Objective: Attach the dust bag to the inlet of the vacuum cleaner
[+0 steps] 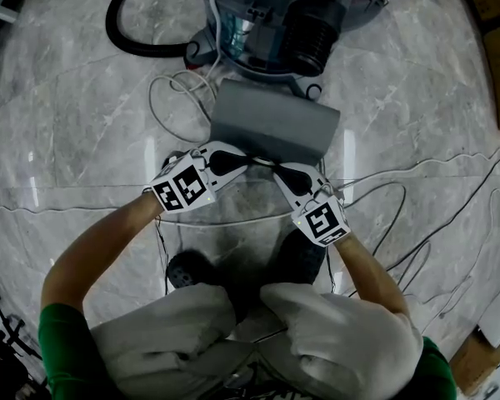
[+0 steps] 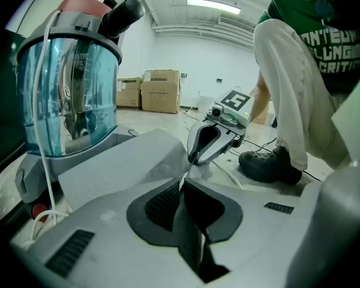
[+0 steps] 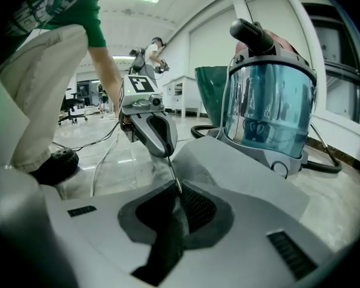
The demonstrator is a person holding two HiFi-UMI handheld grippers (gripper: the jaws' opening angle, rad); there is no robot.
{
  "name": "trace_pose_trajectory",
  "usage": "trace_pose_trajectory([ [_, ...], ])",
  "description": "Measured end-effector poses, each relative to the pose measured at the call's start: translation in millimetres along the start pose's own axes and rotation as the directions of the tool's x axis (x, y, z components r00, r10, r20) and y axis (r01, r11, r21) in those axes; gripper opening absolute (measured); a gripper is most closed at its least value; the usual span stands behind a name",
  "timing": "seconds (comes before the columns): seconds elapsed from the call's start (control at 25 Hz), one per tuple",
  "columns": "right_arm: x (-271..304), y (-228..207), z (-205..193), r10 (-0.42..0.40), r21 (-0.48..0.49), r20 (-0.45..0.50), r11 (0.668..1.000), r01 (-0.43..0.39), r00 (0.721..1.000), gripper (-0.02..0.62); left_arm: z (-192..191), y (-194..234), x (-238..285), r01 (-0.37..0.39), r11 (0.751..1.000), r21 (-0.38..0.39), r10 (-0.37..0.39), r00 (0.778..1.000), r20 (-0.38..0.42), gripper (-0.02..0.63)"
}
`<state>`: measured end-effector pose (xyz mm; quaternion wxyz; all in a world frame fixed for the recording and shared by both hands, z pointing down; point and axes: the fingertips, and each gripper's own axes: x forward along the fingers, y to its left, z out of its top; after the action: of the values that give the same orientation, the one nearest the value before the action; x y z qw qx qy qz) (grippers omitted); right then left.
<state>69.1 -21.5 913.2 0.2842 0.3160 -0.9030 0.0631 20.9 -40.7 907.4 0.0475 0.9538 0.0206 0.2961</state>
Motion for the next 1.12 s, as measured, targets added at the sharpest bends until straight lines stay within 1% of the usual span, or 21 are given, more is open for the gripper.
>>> trace_pose_trajectory([
  [0.2, 0.9, -1.4, -0.6, 0.009, 0.010, 0.007, 1.000, -0.009, 1.000, 0.037, 1.7, -3.1, 10.4, 0.032, 0.999, 0.020, -0.033, 0.999, 0.012, 0.011],
  [0.4, 0.5, -5.1, 6.2, 0.022, 0.007, 0.009, 1.000, -0.022, 1.000, 0.037, 0.8, -3.7, 17.1, 0.048, 0.994, 0.099, -0.046, 0.999, -0.021, 0.011],
  [0.48, 0.5, -5.6, 6.0, 0.029, 0.009, 0.012, 1.000, -0.029, 1.000, 0.037, 0.1, -4.1, 20.7, 0.055, 0.992, 0.114, -0.052, 0.998, -0.031, 0.011],
  [0.64, 1.0, -7.9, 6.8, 0.038, 0.036, 0.029, 0.999, -0.039, 0.999, 0.037, 0.8, -2.1, 21.9, 0.058, 0.993, 0.105, -0.057, 0.998, -0.022, 0.011],
  [0.8, 1.8, -9.5, 6.4, 0.065, 0.072, 0.054, 0.995, -0.068, 0.996, 0.037, 1.0, -0.8, 22.2, 0.063, 0.994, 0.091, -0.063, 0.998, -0.012, 0.011],
  [0.96, 1.9, -10.5, 5.9, 0.083, 0.087, 0.064, 0.992, -0.088, 0.995, 0.037, 1.7, -0.2, 22.7, 0.066, 0.992, 0.106, -0.064, 0.998, -0.017, 0.011],
  [1.12, 1.9, -10.5, 5.8, 0.089, 0.077, 0.068, 0.993, -0.094, 0.994, 0.037, 2.1, -0.3, 22.6, 0.060, 0.989, 0.138, -0.056, 0.998, -0.029, 0.011],
])
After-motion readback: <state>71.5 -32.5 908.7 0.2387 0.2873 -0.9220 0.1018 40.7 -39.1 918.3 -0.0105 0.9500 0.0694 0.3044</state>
